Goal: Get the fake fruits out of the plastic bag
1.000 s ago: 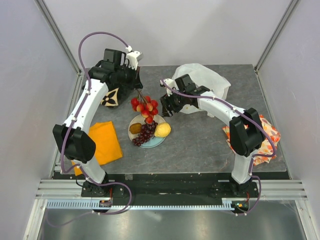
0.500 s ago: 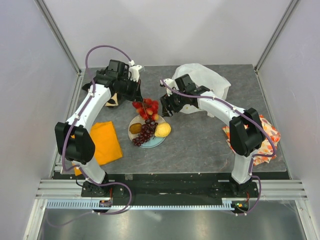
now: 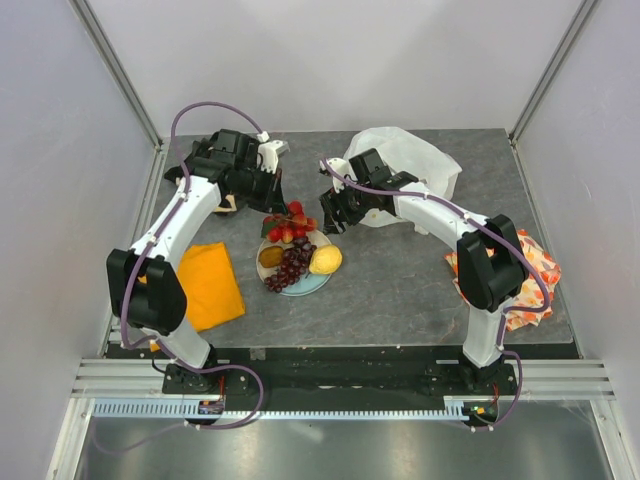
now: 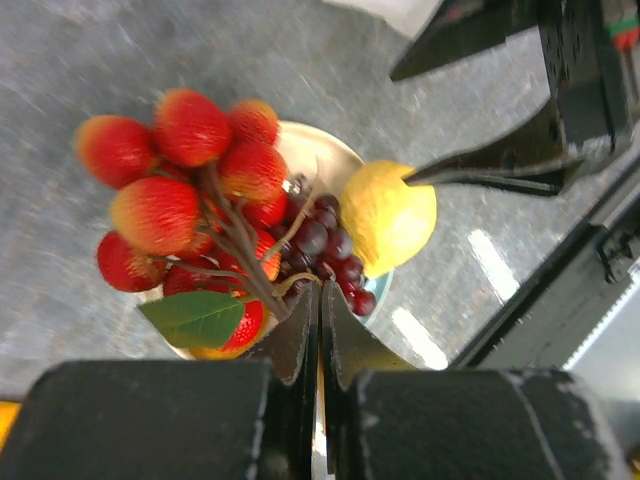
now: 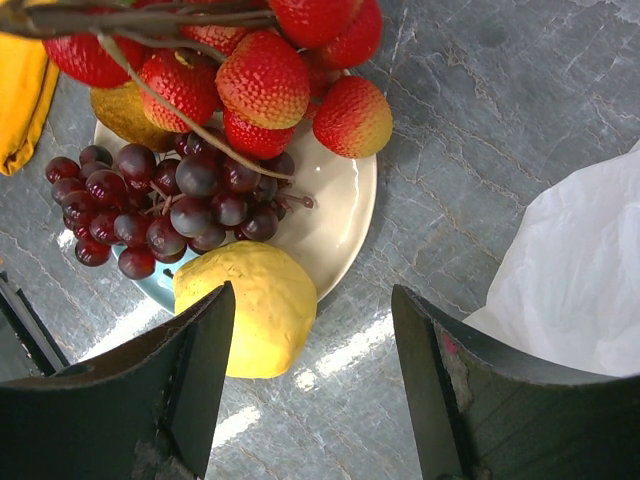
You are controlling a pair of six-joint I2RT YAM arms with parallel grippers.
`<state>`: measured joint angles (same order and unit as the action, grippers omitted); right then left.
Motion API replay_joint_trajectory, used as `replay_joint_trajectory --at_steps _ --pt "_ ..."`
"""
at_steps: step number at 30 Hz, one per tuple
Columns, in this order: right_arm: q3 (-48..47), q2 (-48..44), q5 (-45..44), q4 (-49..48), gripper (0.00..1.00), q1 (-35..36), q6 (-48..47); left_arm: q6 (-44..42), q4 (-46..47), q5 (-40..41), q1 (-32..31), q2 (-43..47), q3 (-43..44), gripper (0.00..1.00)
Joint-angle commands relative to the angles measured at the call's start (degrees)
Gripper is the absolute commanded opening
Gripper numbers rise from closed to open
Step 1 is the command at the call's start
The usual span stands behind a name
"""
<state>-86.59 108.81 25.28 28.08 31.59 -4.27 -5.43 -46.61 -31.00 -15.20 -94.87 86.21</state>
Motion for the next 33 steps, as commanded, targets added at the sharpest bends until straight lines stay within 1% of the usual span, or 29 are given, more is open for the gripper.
replay_joint_trajectory --at_steps 1,4,15,22,25,27,29,30,33 --pt "-2.5 0.6 1.3 -0.5 0.72 -0.3 -0.2 2.5 1.0 -4.0 -0.7 3.4 -2.6 0.02" --pt "-2.7 0.7 1.3 -0.5 0.72 -0.3 -0.2 2.8 1.0 -4.2 -1.0 3.6 -4.4 0.02" --pt "-2.8 1.6 1.4 -0.5 0.72 -0.3 -0.2 3.7 0.6 -5.6 -2.0 5.0 -4.5 0.02" --pt "-2.7 1.8 1.2 -0.4 0.73 -0.3 -0.4 3.1 0.2 -4.2 -2.6 6.0 -3.6 0.01" --pt "-3.4 1.3 1.2 1.9 0.73 -0.3 -2.6 2.8 -0.2 -3.9 -2.6 6.1 -4.6 0.02" --pt "-2.5 -0.8 1.1 4.6 0.73 -0.4 -7.0 2.8 -0.5 -3.8 -2.6 6.4 -6.7 0.02" --pt "-1.6 -2.5 2.9 7.2 0.73 -0.3 -10.5 3.1 -0.2 -3.9 -2.6 6.7 -8.3 0.02" --pt "-1.2 -2.7 3.7 10.1 0.73 -0.3 -13.1 3.2 0.0 -4.1 -2.6 6.8 -9.7 0.01" --pt "1.5 -4.0 3.1 11.6 0.73 -0.3 -13.8 3.4 1.7 -3.8 -2.6 7.0 -11.2 0.02"
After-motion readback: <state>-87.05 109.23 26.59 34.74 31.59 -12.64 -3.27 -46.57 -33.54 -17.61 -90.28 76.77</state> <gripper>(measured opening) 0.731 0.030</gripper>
